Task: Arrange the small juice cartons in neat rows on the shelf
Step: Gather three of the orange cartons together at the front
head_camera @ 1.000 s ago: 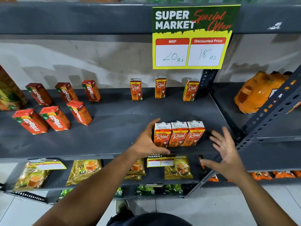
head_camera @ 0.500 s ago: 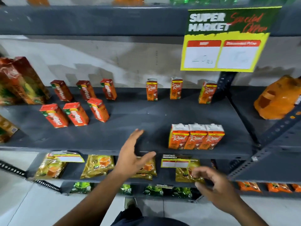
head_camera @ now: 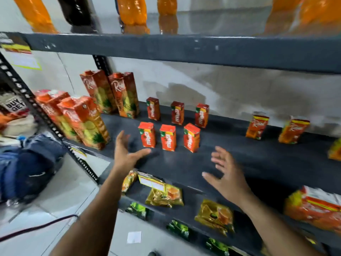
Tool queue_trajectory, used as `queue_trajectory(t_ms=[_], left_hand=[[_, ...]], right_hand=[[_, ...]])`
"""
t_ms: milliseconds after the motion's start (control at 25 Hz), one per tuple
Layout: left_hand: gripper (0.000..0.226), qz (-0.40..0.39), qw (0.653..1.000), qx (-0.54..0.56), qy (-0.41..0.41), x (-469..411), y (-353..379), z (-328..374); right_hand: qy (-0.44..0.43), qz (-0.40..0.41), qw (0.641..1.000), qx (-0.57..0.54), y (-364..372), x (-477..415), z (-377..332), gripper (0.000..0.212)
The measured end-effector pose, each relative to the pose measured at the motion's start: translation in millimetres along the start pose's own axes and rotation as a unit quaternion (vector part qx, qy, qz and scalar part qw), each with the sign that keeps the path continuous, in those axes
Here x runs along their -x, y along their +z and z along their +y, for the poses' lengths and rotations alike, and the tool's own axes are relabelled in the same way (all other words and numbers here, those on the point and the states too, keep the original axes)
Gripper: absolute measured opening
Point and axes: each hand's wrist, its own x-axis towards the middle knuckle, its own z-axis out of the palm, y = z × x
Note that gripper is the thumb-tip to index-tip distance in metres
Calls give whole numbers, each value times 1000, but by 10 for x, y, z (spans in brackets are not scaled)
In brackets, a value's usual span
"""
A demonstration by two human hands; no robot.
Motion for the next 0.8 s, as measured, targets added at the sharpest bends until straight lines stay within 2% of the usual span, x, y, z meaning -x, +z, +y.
queue_trajectory(t_ms=[120,200,280,360,520,680,800], left_hand=[[119,-75,997,21,-5,-380,194,-30],[114,-133,991,24,3,-592,183,-56],[98,-215,976,12,17,-786,127,-82],[82,-281,959,-16,26,-900,128,-101],[67,-311,950,-14,2,-1001,205,-146],[71,-338,941,9,-10,-989,345,-147],[76,-345,938,24,-3,-905,479,-164]], right_hand=[[47,54,997,-17,282,-670,-35,99],[67,67,995,-23,462,-980,24,104],[68,59,996,-20,609,-1159,117,93],[70,70,994,-37,682,-1251,228,71],[81,33,994,-68,688,-1299,256,61],[87,-22,995,-52,727,-1280,123,54],[93,-25,995,-27,857,-1261,57,54]])
